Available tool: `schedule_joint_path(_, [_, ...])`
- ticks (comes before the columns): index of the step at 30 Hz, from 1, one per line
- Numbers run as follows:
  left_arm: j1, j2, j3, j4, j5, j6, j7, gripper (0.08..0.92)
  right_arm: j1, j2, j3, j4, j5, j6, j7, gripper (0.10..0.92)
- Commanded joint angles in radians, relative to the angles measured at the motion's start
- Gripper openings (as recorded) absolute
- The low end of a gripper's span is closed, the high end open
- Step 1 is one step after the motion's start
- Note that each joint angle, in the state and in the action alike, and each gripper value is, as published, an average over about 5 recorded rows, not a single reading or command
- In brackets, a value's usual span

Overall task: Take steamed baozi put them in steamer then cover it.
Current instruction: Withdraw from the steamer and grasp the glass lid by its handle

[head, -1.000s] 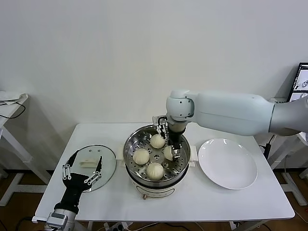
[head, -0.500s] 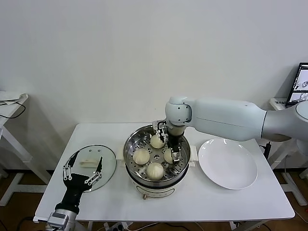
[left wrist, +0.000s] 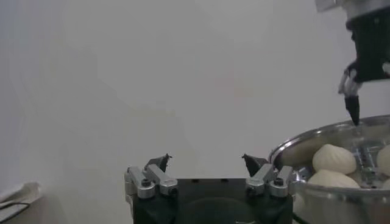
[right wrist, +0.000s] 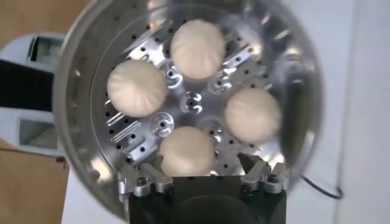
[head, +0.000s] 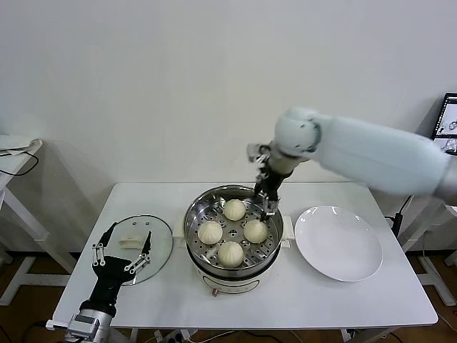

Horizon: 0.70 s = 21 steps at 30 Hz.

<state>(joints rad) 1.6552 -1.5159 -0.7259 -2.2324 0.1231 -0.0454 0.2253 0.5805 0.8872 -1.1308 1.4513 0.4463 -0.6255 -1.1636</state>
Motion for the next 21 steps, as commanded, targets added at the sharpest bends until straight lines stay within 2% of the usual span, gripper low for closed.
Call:
schedule_joint_path(1, [-0.056,0.012,-0.031,0.005,-0.094,0.118,0.046,0.823,-0.267,-0.387,0.435,0.128,0.158,0.172,0.279,0.823])
schedule_joint_path(6, [-0.090,0.013,-0.032,0.035,-0.099,0.114,0.040,0.823,-0.656,-0.545,0.762,0.215,0.328,0.393,0.660,0.823])
schedule_joint_path(10, [-0.115,0.012,-0.026,0.071,-0.090,0.079,0.034,0.823,-1.105,-0.566,1.127,0.280,0.385,0.536,0.898,0.823])
schedule_joint_path(16, [-0.153,0.015,-0.007,0.115,-0.086,0.008,0.003,0.823,-1.618,-0.353,1.648,0.351,0.386,0.598,1.095,0.823])
schedule_joint_path(21, [-0.183,0.014,0.007,0.154,-0.092,-0.013,-0.021,0.823,-1.841,-0.140,1.824,0.448,0.285,0.633,1.148,0.823])
